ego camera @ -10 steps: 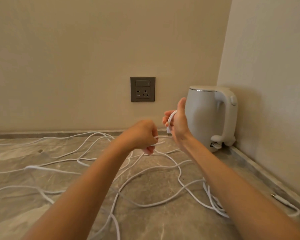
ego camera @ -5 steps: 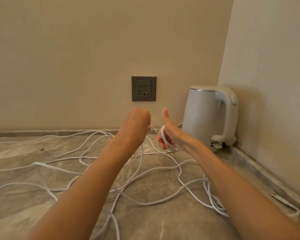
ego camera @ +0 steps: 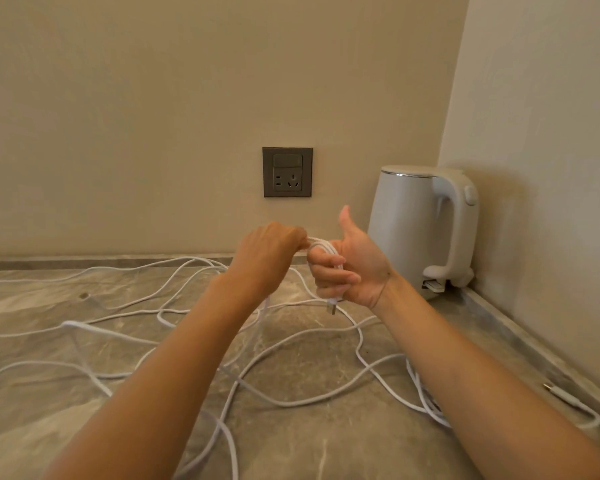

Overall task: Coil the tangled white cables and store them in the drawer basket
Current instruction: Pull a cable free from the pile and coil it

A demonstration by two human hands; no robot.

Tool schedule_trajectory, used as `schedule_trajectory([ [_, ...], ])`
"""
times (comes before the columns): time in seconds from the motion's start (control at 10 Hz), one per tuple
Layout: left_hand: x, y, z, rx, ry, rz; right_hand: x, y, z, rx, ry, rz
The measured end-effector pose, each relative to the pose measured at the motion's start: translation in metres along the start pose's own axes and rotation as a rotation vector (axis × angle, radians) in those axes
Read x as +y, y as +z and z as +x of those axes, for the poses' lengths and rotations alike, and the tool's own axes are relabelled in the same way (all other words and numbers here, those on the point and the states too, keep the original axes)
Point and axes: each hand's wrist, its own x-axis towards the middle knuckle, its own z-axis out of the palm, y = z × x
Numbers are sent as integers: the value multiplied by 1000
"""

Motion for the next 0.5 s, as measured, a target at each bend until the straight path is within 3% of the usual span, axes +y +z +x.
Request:
schedule_trajectory([
  [0.2,3,4,-8,-250,-100,-109,-2,-10,9,-282,-133,463],
  [0.3,9,3,-6,-406,-117,-254,-3,-5,11,-210,-250,584],
  [0.5,22,10,-6,-627,-108,-377,-10,2,5,284,-526,625],
])
